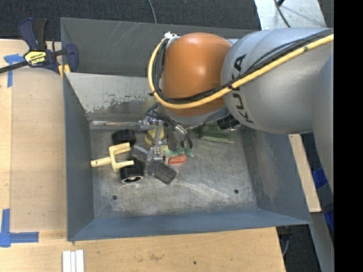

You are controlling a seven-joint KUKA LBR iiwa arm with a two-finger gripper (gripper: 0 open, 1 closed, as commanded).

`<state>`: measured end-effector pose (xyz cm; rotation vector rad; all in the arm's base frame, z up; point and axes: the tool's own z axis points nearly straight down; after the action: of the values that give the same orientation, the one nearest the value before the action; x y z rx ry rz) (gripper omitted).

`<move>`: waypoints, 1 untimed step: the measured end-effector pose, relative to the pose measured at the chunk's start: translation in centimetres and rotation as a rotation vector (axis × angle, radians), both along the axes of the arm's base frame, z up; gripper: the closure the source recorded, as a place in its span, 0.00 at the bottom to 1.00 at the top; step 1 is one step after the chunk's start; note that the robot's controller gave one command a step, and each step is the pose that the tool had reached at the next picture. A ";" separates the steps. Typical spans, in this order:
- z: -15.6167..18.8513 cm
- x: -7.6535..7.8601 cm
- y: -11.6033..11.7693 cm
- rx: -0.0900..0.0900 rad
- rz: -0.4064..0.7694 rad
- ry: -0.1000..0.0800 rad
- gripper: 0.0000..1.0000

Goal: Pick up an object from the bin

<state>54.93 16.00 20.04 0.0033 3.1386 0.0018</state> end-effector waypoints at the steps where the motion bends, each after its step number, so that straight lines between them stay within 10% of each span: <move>1: -1.0 0.0 0.4 -0.003 -0.022 0.010 0.00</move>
Offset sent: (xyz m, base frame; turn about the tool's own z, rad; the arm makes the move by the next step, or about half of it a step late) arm 0.0120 0.0140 -0.1175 -0.0491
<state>54.96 16.42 19.04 0.0378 3.1487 -0.0030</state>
